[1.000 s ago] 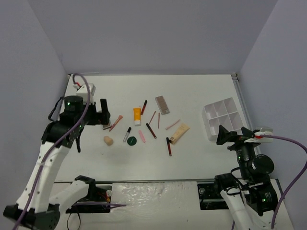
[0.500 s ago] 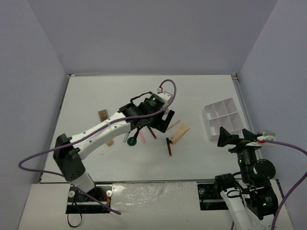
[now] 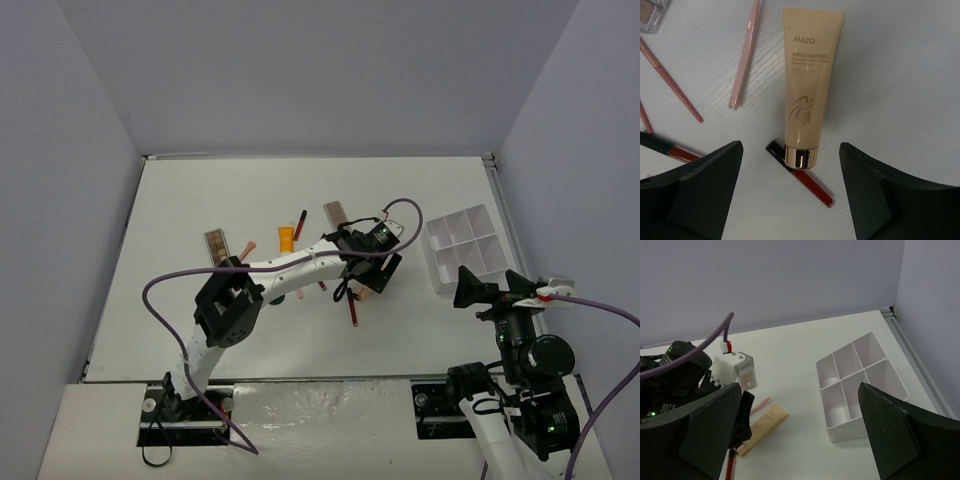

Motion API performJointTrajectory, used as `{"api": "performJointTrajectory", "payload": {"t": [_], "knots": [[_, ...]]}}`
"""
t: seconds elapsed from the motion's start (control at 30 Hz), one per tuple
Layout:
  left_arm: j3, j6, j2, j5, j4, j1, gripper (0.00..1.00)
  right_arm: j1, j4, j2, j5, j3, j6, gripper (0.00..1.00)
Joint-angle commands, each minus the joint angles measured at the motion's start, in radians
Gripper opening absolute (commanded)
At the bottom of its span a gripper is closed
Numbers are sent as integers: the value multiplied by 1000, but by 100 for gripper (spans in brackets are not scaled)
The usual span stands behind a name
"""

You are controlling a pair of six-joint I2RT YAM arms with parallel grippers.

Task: Organize the makeup

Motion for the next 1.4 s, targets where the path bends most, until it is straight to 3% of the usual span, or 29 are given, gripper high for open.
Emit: {"api": "performJointTrajectory", "payload": {"t": [0.0,0.6,0.83,0.93,1.0,1.17,1.37], "knots": [[61,-21,-17,-29,18,-3,69,-6,91,3,8,1,4,100],[125,-36,113,4,-12,-28,57,-6,93,3,6,1,2,100],[149,-30,145,-6,-34,-28,41,-9,93,-7,11,0,1,100],[151,-11,135,-6,-25,-28,23,-7,93,-5,14,3,2,100],[149,9,115,-11,-7,-28,13,-6,85,8,21,18,0,100],[89,83,-15,-36,85,-35,5,-2,24,135,53,149,-18,100],[-137,221,-280,-73,368,-78,0,1,-123,371,-44,432,10,100]]}}
